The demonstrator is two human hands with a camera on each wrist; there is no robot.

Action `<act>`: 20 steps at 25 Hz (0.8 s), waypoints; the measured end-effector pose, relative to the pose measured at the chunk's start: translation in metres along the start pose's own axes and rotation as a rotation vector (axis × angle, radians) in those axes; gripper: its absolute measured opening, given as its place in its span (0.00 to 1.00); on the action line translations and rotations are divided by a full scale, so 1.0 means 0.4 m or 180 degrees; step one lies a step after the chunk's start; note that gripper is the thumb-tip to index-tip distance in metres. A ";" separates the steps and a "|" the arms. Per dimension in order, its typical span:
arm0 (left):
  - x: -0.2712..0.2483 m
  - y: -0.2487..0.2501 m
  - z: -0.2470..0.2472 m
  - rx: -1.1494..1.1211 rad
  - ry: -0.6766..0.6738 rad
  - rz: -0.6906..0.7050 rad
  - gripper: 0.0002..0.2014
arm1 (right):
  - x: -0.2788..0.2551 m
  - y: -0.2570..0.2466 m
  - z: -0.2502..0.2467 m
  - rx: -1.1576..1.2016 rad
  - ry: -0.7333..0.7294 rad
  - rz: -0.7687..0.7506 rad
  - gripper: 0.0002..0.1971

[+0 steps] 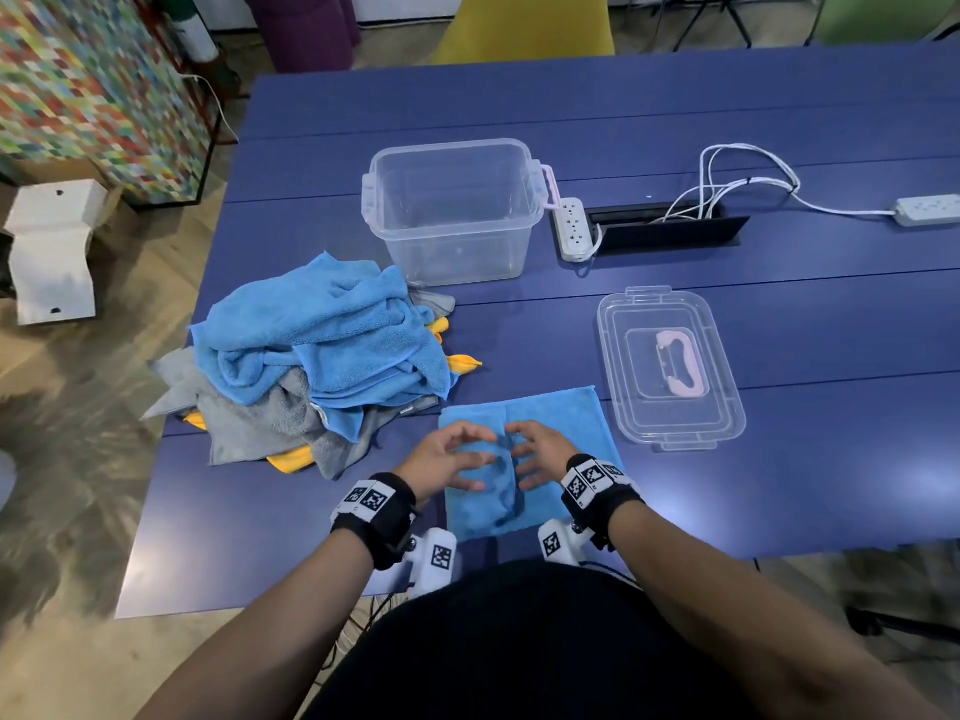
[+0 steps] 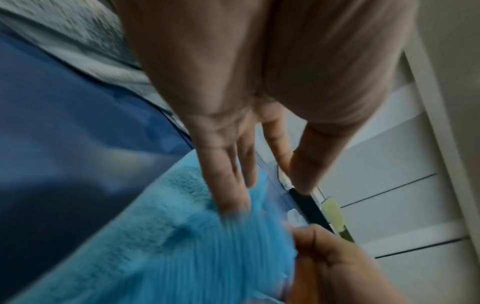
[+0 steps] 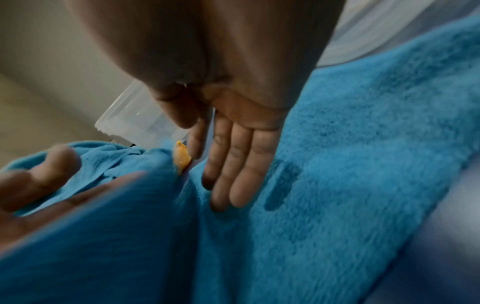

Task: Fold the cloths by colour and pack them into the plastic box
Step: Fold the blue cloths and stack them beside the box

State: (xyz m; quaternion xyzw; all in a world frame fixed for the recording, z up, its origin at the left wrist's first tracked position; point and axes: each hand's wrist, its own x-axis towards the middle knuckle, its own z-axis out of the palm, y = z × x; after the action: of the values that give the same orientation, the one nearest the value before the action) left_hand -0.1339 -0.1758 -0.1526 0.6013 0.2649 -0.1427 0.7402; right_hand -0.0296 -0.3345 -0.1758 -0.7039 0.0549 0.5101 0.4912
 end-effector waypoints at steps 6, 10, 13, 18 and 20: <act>0.065 -0.063 -0.098 0.1553 0.1154 0.0258 0.18 | 0.022 0.053 0.021 -0.0935 0.0225 -0.0040 0.31; 0.101 -0.044 -0.119 0.2694 0.0793 0.0659 0.18 | 0.020 0.040 0.024 -0.1304 0.0590 -0.0548 0.25; 0.152 -0.023 -0.106 0.3439 0.0417 0.0843 0.27 | 0.007 0.034 0.014 -0.1499 0.0591 -0.0513 0.23; 0.180 -0.002 -0.116 0.4217 0.0217 0.0694 0.18 | 0.004 0.040 0.025 -0.2505 0.0437 -0.0244 0.34; 0.176 -0.008 -0.125 0.4013 0.0205 0.0661 0.17 | -0.003 0.043 0.032 -0.2540 0.0495 -0.0272 0.33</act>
State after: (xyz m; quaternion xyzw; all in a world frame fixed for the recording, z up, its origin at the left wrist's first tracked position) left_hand -0.0889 -0.1209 -0.2019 0.9478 0.0926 -0.1806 0.2460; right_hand -0.0485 -0.3342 -0.1859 -0.8773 -0.1396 0.4158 0.1947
